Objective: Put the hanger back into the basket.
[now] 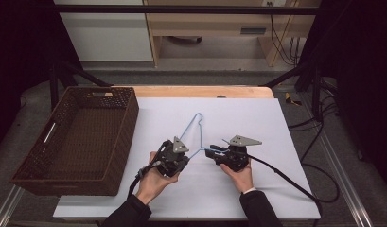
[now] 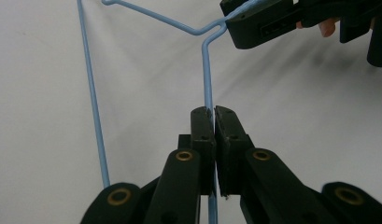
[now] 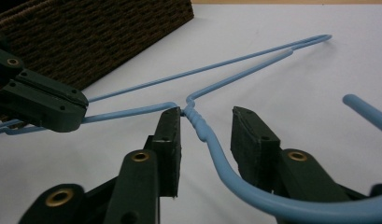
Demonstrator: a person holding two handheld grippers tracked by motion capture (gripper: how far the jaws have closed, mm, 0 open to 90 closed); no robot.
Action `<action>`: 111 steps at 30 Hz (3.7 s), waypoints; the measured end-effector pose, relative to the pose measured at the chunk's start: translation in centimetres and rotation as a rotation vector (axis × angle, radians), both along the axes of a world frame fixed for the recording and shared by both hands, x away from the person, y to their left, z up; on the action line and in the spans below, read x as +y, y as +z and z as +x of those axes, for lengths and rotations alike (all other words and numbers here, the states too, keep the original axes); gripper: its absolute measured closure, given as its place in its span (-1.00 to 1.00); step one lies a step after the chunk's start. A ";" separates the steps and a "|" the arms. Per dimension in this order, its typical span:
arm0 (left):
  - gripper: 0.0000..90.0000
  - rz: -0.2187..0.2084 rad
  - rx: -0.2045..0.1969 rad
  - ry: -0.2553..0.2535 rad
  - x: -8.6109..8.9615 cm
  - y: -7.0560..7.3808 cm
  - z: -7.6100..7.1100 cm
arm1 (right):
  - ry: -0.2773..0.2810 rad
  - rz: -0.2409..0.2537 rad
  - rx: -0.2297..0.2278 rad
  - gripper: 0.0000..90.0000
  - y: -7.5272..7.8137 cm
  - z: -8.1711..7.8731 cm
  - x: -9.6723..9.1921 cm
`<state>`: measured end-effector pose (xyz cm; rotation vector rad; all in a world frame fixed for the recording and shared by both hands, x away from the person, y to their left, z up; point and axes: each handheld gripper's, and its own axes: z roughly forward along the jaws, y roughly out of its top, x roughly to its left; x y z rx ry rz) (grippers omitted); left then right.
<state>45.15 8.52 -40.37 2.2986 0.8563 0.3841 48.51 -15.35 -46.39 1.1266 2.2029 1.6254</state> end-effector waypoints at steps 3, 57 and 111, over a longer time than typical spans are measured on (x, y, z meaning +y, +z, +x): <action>0.94 0.005 0.008 0.000 0.0 -0.1 0.0 | 0.004 0.010 -0.007 0.59 0.0 0.0 0.0; 0.92 0.062 0.000 0.016 -2.0 -3.6 0.8 | 0.022 0.020 -0.006 0.85 0.5 -0.7 0.2; 0.94 -0.190 -0.148 -0.010 6.1 7.4 -2.2 | -0.183 -0.094 -0.097 -0.80 5.2 -5.3 -10.9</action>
